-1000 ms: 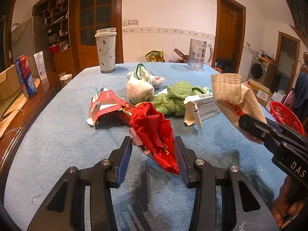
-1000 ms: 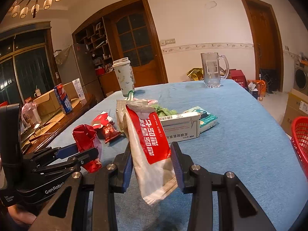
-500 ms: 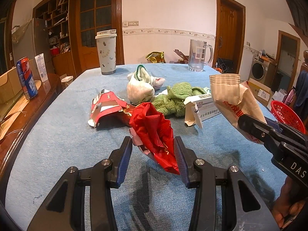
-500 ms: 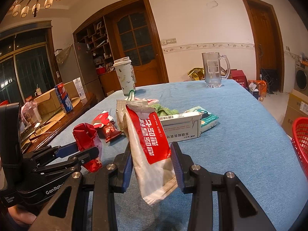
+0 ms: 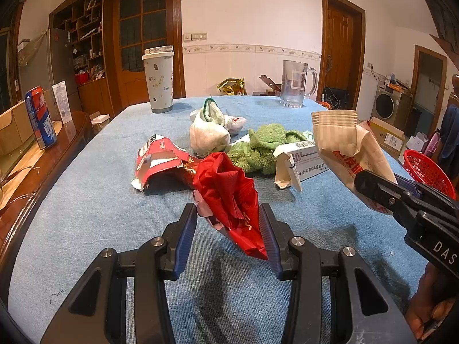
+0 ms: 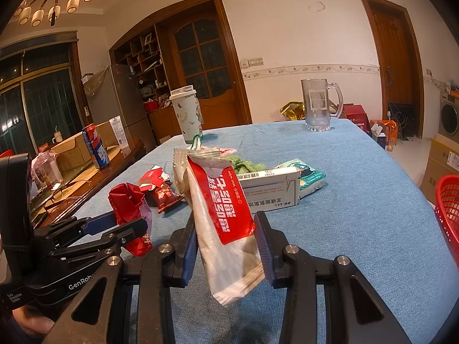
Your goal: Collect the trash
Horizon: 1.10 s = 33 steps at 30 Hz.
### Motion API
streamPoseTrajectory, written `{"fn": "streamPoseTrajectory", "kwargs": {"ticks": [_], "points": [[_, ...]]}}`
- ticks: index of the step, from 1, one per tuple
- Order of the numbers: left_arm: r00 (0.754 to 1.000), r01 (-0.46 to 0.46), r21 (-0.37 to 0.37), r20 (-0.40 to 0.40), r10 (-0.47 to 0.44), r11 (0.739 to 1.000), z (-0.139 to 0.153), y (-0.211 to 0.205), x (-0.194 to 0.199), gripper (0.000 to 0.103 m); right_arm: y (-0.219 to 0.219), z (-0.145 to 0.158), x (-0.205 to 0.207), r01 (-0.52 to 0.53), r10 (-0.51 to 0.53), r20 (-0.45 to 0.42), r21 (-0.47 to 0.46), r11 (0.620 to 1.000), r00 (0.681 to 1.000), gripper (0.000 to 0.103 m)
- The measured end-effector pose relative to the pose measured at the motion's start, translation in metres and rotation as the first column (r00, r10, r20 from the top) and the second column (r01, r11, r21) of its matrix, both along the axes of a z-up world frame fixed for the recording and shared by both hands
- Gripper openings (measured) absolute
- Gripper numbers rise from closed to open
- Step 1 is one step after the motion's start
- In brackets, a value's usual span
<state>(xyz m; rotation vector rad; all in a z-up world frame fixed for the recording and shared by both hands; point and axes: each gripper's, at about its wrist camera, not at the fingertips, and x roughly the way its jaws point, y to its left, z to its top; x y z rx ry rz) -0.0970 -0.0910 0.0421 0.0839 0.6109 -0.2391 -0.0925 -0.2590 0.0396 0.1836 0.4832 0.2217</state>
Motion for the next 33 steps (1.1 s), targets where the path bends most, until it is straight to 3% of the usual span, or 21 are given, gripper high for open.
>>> {"fn": "streamPoseTrajectory", "kwargs": {"ticks": [25,29,33], "points": [[1.0,0.002,-0.009,0.004,-0.002,1.0,0.003,0.002,0.001,0.043,0.0,0.0,0.0,0.004,-0.004,0.001,0.003,1.0,1.0,0.041],[1.0,0.018,-0.054,-0.02,-0.019,0.998,0.006,0.009,0.005,0.043,-0.004,0.002,0.0,0.017,-0.017,-0.002,0.019,1.0,1.0,0.041],[0.996,0.035,-0.163,-0.071,-0.047,0.986,0.007,0.026,0.015,0.043,-0.011,0.003,0.0,0.027,-0.026,-0.025,0.048,0.998,0.999,0.041]]}}
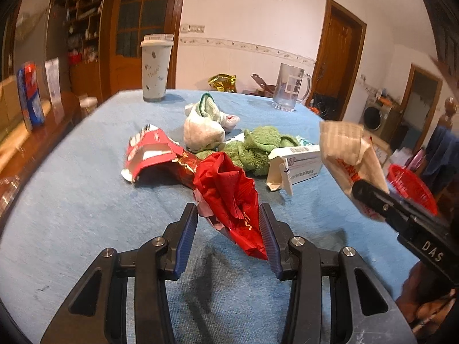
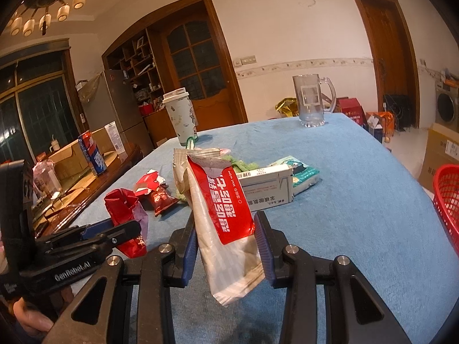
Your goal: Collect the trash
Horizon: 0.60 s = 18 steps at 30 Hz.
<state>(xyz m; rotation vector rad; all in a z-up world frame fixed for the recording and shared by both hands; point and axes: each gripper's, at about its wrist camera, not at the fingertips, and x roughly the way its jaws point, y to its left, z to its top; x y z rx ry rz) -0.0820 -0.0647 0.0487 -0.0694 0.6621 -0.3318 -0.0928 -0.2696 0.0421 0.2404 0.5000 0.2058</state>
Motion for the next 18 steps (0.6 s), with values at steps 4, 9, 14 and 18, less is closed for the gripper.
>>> {"fn": "streamPoseTrajectory", "kwargs": {"ticks": [4,9,14,18], "points": [[0.999,0.002,-0.06,-0.038,-0.004,0.998,-0.001,0.011,0.005,0.043,-0.005,0.0,-0.007,-0.001,0.002,-0.03,0.019,1.0,1.0,0.041],[0.998,0.042,-0.04,-0.048,-0.043,0.998,0.0,-0.004,-0.003,0.043,-0.027,0.005,-0.02,0.017,-0.01,-0.061,0.108,0.994,0.998,0.041],[0.991,0.135,-0.016,-0.016,-0.135,0.991,0.017,-0.039,-0.018,0.043,-0.065,0.012,-0.039,0.094,-0.083,-0.07,0.169,0.981,0.994,0.041],[0.974,0.225,-0.013,-0.019,-0.226,0.974,0.029,-0.074,-0.019,0.043,-0.106,0.017,-0.058,0.187,-0.176,-0.071,0.2,0.962,0.982,0.041]]}}
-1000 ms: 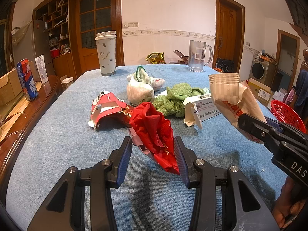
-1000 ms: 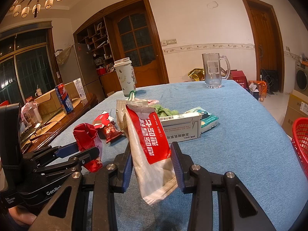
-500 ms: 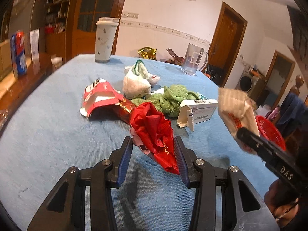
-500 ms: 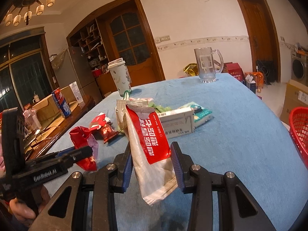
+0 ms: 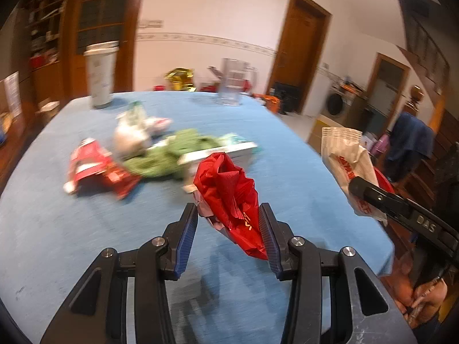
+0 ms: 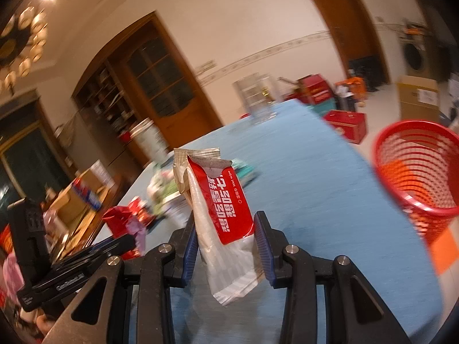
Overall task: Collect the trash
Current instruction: 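Carry both bags over the red wastebasket and open both tools to drop them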
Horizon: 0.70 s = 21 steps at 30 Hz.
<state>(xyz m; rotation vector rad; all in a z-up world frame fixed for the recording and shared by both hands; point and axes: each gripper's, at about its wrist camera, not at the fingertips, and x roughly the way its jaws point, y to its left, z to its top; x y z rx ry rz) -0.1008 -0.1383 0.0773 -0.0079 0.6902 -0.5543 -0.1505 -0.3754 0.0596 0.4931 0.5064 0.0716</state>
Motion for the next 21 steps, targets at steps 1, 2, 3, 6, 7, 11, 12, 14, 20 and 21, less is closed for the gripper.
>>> {"fn": "streamPoseTrajectory", "kwargs": {"ticks": [1,2,3,6,7,11,12,14,20,21], "points": [[1.0,0.023,0.0,-0.003,-0.023,1.0,0.003,-0.01,0.0,0.043,-0.01,0.001,-0.004,0.023,-0.023,0.002,0.008,1.0,1.0,0.041],[0.999,0.04,0.002,-0.004,-0.04,0.999,0.005,-0.018,0.0,0.043,-0.023,0.003,-0.008,0.051,-0.051,0.003,0.02,0.999,0.999,0.041],[0.997,0.073,0.003,-0.006,-0.073,0.997,0.01,-0.033,0.001,0.043,-0.034,0.004,-0.012,0.074,-0.074,0.004,0.028,0.997,0.997,0.041],[0.989,0.15,0.005,-0.002,-0.15,0.989,0.02,-0.07,0.0,0.043,-0.078,0.007,-0.026,0.177,-0.177,0.004,0.053,0.983,0.984,0.041],[0.985,0.174,0.007,0.001,-0.174,0.985,0.022,-0.083,0.0,0.043,-0.089,0.008,-0.029,0.203,-0.203,0.0,0.056,0.978,0.979,0.041],[0.96,0.28,0.005,-0.017,-0.28,0.96,0.029,-0.15,0.006,0.043,-0.143,0.006,-0.037,0.31,-0.307,-0.046,0.091,0.946,0.951,0.041],[0.953,0.302,0.003,-0.023,-0.302,0.953,0.029,-0.166,0.008,0.043,-0.156,0.005,-0.037,0.332,-0.328,-0.055,0.1,0.938,0.943,0.041],[0.941,0.337,0.003,-0.046,-0.336,0.942,0.028,-0.197,0.015,0.043,-0.177,0.003,-0.039,0.369,-0.363,-0.074,0.1,0.924,0.929,0.041],[0.907,0.407,0.004,-0.115,-0.404,0.913,0.013,-0.274,0.031,0.043,-0.225,-0.005,-0.037,0.429,-0.417,-0.112,0.126,0.895,0.902,0.043],[0.904,0.414,0.01,-0.118,-0.41,0.91,0.008,-0.287,0.035,0.043,-0.229,-0.007,-0.036,0.434,-0.421,-0.117,0.126,0.892,0.9,0.043]]}}
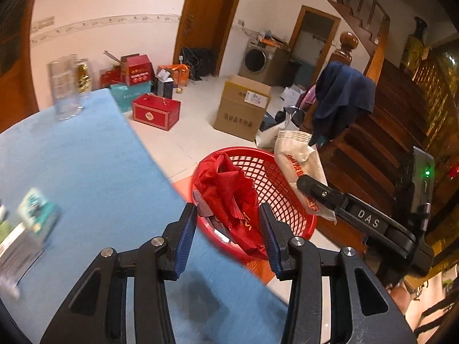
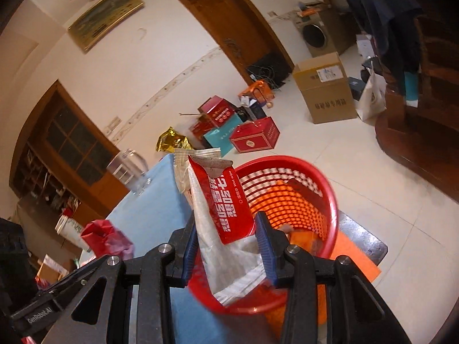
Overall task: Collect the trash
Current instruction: 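Carry both bags over the red wastebasket and open both tools to drop them, then move both open tools back over the table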
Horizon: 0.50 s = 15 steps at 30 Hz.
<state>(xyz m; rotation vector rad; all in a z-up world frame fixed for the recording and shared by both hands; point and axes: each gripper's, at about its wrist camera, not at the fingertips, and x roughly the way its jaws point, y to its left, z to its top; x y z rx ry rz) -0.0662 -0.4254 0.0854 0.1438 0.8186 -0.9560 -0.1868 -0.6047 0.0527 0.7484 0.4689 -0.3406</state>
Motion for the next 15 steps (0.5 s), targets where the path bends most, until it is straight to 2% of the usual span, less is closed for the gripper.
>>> {"fn": "streamPoseTrajectory", "kwargs": {"ticks": [1,2,3,5,6,10,15], "points": [[1.0,0.001,0.003,0.0,-0.001,1.0,-0.002,-0.008,-0.004,0.045,-0.006,-0.003,0.003,0.007,-0.007,-0.011,0.002,1.0,1.0,0.043],[1.0,0.005,0.004,-0.001,-0.005,1.0,-0.005,-0.016,-0.002,0.052,-0.01,-0.005,0.005,0.012,-0.012,-0.016,0.006,1.0,1.0,0.044],[1.0,0.01,-0.002,0.001,-0.01,1.0,-0.009,-0.024,0.0,0.064,-0.014,-0.006,0.007,0.015,-0.015,-0.021,0.01,1.0,1.0,0.049],[1.0,0.0,-0.004,0.01,0.0,1.0,-0.01,-0.029,0.001,0.075,-0.018,-0.009,0.01,0.02,-0.02,-0.024,0.014,1.0,1.0,0.059],[1.0,0.001,-0.008,0.005,0.0,1.0,-0.01,-0.029,0.001,0.075,-0.019,-0.008,0.01,0.026,-0.025,-0.023,0.009,1.0,0.999,0.063],[1.0,0.003,-0.009,-0.022,-0.003,1.0,-0.009,-0.018,0.0,0.075,-0.015,-0.004,0.003,0.037,-0.037,-0.007,-0.017,0.999,0.999,0.064],[0.999,-0.044,-0.03,-0.029,0.043,0.999,-0.008,0.018,-0.004,0.075,0.006,0.001,-0.003,-0.004,0.004,0.025,-0.014,1.0,1.0,0.064]]}}
